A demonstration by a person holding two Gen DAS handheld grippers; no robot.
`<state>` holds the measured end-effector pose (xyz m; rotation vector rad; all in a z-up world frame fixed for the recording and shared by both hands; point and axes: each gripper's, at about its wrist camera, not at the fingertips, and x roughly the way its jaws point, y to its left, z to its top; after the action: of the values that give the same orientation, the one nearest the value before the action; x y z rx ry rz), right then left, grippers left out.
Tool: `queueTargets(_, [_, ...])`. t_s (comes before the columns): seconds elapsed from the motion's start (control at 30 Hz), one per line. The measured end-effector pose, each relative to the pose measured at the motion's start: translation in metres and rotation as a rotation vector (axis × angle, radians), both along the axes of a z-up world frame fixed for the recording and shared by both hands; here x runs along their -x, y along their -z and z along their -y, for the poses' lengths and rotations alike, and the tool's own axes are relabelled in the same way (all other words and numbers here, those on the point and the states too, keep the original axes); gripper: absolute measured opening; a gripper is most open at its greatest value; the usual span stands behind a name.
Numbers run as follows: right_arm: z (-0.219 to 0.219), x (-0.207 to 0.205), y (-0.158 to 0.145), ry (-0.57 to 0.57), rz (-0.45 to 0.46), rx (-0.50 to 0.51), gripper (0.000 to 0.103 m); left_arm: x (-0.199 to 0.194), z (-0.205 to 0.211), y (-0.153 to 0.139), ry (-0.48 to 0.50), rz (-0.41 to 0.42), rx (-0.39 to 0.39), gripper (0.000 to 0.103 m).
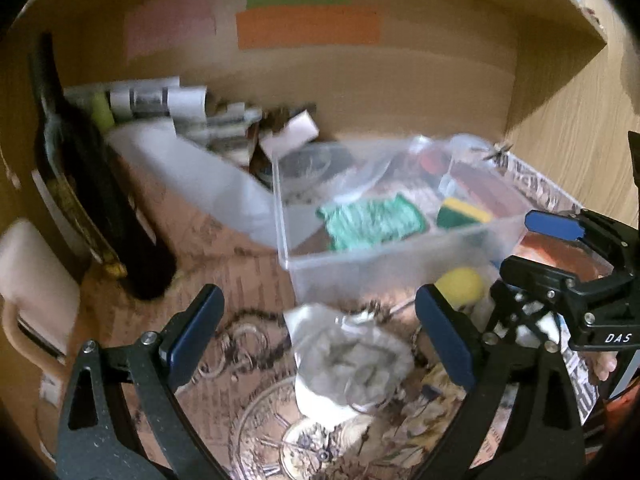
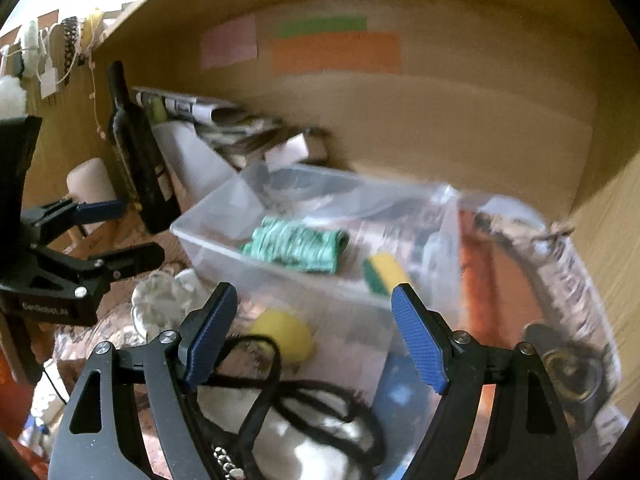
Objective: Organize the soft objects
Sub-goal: 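Grasp the white drawstring pouch with the left tool while the right tool grasps the yellow tennis ball, then carry the pouch and ball into the clear box and open both tools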
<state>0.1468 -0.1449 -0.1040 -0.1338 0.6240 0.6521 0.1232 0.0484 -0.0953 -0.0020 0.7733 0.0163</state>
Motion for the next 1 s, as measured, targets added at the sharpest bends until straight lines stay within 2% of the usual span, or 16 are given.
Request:
queueTargets(0.1, [-0.009,-0.002,0.010,-0.025,-0.038,0.018,0.076,-0.003,-0.005,0.019,-0.006,-0.052,0.031,0.097])
queueTargets(0.23, [-0.019,-0.012,0.026,-0.052,-0.111,0.047,0.066,-0.006,-0.010,0.038,-0.015,-0.095,0.046,0.097])
queueTargets(0.3, [-0.021,-0.017,0.033,-0.059,-0.147,0.052,0.062,-0.008,-0.012,0.046,-0.013,-0.114,0.052,0.090])
queueTargets(0.37, [-0.023,-0.020,0.040,-0.062,-0.174,0.057,0.058,-0.009,-0.011,0.052,0.000,-0.133,0.063,0.079])
queueTargets(0.4, [-0.024,-0.021,0.042,-0.064,-0.185,0.054,0.055,-0.009,-0.011,0.055,0.008,-0.140,0.077,0.077])
queueTargets(0.5, [-0.025,-0.021,0.046,-0.086,-0.208,0.042,0.042,-0.007,-0.009,0.055,0.033,-0.142,0.108,0.063])
queueTargets(0.57, [-0.027,-0.018,0.046,-0.084,-0.189,0.049,0.042,-0.006,-0.006,0.055,0.055,-0.146,0.123,0.046])
queueTargets(0.73, [-0.024,-0.010,0.038,-0.075,-0.134,0.043,0.041,-0.002,0.003,0.051,0.074,-0.133,0.106,0.032])
queueTargets(0.83, [-0.021,-0.007,0.029,-0.065,-0.102,0.033,0.041,0.003,0.003,0.044,0.069,-0.117,0.103,0.028])
queueTargets(1.0, [-0.011,0.000,0.013,-0.052,-0.051,0.004,0.041,0.015,0.000,0.019,0.060,-0.045,0.097,0.028])
